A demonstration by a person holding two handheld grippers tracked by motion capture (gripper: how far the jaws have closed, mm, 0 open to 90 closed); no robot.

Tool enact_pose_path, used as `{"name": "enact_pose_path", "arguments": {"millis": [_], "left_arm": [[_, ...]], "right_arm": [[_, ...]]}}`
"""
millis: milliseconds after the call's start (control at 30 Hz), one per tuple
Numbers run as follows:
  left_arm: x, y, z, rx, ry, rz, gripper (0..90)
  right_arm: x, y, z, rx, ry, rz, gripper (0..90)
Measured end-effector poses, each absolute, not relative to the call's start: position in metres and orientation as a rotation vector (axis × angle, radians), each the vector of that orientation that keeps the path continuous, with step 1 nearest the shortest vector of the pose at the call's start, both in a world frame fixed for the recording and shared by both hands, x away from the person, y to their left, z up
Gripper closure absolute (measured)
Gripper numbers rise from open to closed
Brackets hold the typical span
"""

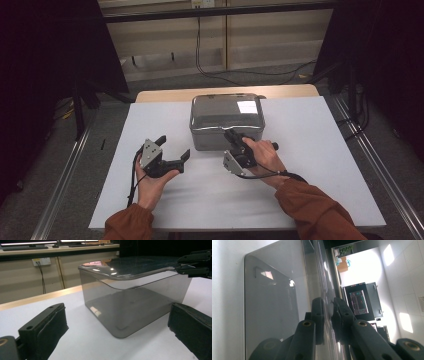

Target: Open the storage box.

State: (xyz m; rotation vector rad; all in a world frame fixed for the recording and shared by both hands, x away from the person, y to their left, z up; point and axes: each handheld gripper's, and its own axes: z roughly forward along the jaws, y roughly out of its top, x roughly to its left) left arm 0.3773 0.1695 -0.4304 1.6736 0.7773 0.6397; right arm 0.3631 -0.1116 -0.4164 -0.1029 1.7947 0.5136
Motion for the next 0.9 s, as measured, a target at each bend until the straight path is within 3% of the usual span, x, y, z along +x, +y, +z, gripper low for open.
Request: {"name": "enact_pose_path", "arguments": {"millis": [900], "left_arm": [[0.441,0.133,-0.414,1.656,0.766,0.725,5.3]], "right_arm": [[0.369,-0.110,-0.401,-0.067,1.764,0.569,78.5]]}}
